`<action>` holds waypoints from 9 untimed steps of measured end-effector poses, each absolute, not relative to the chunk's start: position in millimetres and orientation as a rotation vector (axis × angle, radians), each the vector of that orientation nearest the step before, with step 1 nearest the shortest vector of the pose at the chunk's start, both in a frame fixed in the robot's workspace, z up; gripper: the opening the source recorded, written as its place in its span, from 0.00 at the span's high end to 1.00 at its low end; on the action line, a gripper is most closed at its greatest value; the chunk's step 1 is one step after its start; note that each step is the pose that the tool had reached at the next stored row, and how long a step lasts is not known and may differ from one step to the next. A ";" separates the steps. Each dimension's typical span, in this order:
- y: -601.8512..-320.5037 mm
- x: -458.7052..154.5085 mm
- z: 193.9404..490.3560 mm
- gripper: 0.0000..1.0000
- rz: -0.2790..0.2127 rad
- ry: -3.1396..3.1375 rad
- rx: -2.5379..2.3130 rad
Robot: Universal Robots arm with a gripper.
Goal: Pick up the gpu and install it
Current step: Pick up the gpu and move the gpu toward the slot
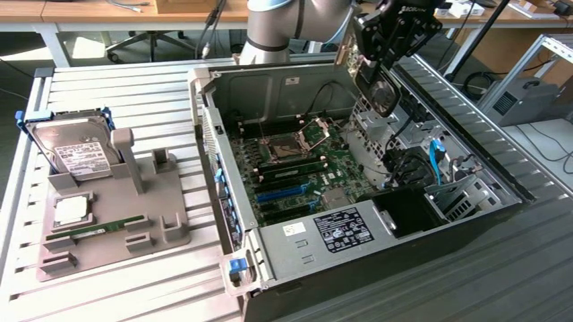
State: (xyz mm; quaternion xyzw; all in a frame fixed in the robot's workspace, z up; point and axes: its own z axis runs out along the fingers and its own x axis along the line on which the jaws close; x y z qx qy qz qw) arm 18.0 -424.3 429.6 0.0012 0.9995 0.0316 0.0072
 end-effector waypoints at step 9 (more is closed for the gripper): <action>-432.0 18.7 429.6 0.73 0.099 3.126 0.004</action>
